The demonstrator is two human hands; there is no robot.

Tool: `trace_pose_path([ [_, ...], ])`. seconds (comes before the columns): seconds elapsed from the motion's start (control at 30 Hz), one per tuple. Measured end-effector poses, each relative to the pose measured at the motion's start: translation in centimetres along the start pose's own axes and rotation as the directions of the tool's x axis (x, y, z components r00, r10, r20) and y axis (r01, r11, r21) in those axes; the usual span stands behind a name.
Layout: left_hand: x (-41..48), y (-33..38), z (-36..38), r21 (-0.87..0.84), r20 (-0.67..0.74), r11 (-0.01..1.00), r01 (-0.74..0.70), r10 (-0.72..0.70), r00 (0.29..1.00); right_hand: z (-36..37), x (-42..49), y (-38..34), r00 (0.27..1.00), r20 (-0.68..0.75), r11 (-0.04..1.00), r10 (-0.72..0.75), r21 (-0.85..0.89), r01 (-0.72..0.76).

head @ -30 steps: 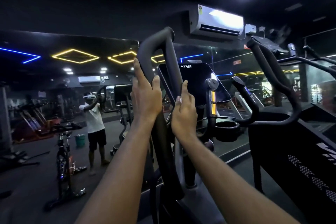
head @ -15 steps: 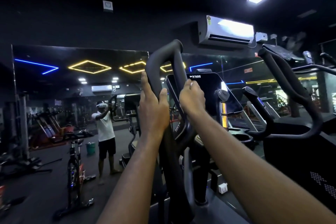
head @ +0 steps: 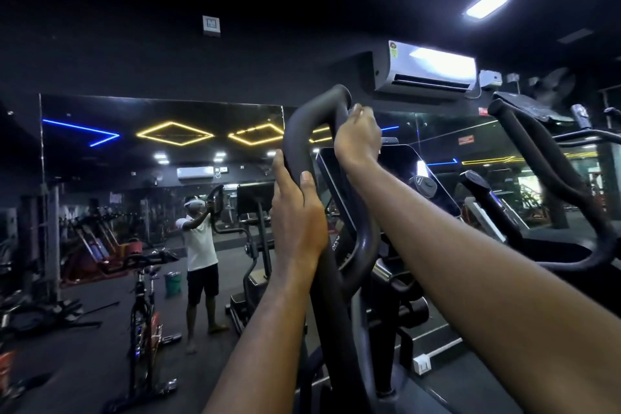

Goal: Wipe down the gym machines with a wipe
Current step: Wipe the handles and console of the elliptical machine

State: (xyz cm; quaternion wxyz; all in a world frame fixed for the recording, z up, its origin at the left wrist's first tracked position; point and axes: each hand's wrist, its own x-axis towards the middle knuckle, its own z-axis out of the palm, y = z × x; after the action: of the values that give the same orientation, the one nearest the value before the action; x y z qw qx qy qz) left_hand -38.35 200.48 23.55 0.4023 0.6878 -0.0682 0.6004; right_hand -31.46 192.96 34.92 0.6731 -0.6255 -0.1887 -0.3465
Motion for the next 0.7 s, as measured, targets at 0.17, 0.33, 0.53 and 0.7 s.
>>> trace_pose_path([
  [0.17, -0.3, 0.1, -0.3, -0.085, 0.008, 0.996, -0.015, 0.015, 1.000, 1.6, 1.7, 0.5, 0.872, 0.156, 0.866, -0.464, -0.128, 0.484],
  [0.33, -0.2, 0.2, -0.4, -0.120, 0.008, 0.993, -0.010, 0.012, 1.000, 1.7, 3.9, 0.6, 0.610, 0.451, 0.638, -0.651, -0.111, 0.762],
  [0.53, -0.4, 0.4, -0.5, -0.094, 0.002, 0.996, 0.000, 0.000, 1.000, 2.6, 3.8, -1.4, 0.655, 0.438, 0.619, -0.616, -0.244, 0.746],
  [0.7, -0.2, 0.8, -0.8, -0.051, 0.052, 0.999, 0.013, -0.010, 0.999, 1.5, 4.5, -1.7, 0.580, 0.518, 0.571, -0.628, -0.198, 0.796],
])
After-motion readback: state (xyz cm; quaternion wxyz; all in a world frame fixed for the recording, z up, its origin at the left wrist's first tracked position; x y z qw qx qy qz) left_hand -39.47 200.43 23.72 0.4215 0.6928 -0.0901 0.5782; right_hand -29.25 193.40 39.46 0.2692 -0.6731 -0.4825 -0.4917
